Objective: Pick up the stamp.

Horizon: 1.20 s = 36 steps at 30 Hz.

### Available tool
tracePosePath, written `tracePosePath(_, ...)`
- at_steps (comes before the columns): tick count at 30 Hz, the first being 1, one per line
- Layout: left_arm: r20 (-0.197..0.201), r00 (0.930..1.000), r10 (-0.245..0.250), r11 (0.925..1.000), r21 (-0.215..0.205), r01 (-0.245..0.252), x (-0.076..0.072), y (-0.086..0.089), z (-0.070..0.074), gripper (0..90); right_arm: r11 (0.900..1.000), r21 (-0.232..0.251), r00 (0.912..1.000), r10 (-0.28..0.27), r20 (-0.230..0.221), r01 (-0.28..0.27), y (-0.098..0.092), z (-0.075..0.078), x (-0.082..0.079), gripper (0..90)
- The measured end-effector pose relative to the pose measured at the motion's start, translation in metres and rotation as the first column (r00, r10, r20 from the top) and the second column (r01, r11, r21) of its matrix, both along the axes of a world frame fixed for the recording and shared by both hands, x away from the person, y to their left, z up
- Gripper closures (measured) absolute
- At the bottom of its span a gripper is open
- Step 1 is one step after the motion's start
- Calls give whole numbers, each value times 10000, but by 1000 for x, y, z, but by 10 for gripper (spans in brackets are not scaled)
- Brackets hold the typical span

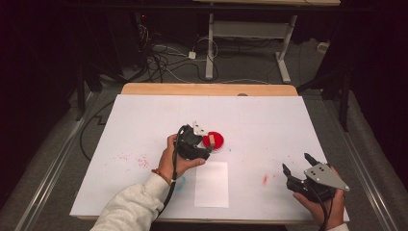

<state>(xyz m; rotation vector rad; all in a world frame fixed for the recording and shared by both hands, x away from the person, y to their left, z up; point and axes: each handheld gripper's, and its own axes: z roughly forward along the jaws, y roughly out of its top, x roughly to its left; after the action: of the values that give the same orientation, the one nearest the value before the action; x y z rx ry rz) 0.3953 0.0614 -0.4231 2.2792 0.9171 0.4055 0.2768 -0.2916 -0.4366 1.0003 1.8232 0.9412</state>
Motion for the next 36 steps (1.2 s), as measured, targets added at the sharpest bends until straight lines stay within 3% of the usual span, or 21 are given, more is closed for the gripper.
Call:
tracePosePath(3, -436, 9990, 64, 10000, 40, -62, 13, -9, 6, 446, 10000, -74, 10000, 22, -84, -23, 1, -2, 1, 250)
tracePosePath(6, -640, 9979, 57, 9996, 273, -40, 18, -16, 7, 400, 10000, -84, 9999, 11, -170, -13, 0, -2, 1, 250)
tracePosePath(9, -819, 9966, 36, 9997, 241, -16, 22, -19, 7, 412, 9999, -123, 9997, 3, -232, -6, 1, -3, 2, 250)
tracePosePath(17, -1539, 9870, 453, 9966, 752, -340, 45, -30, -1, 463, 9991, -398, 9981, 89, -604, -113, 5, -6, 8, 255)
tracePosePath(22, -2031, 9770, 653, 9945, 940, -469, 56, -35, -6, 500, 9981, -601, 9956, 82, -933, -139, 6, -10, 12, 255)
tracePosePath(26, -2124, 9749, 663, 9934, 1057, -445, 59, -38, -8, 515, 9974, -700, 9944, 106, -1051, -180, 7, -11, 12, 256)
tracePosePath(33, -2078, 9765, 570, 9909, 1313, -299, 59, -44, -9, 685, 9969, -748, 9936, 137, -1118, -222, 6, -11, 12, 263)
tracePosePath(36, -2092, 9769, 429, 9904, 1377, -140, 59, -44, -10, 710, 9963, -830, 9928, 112, -1193, -212, 7, -12, 12, 265)
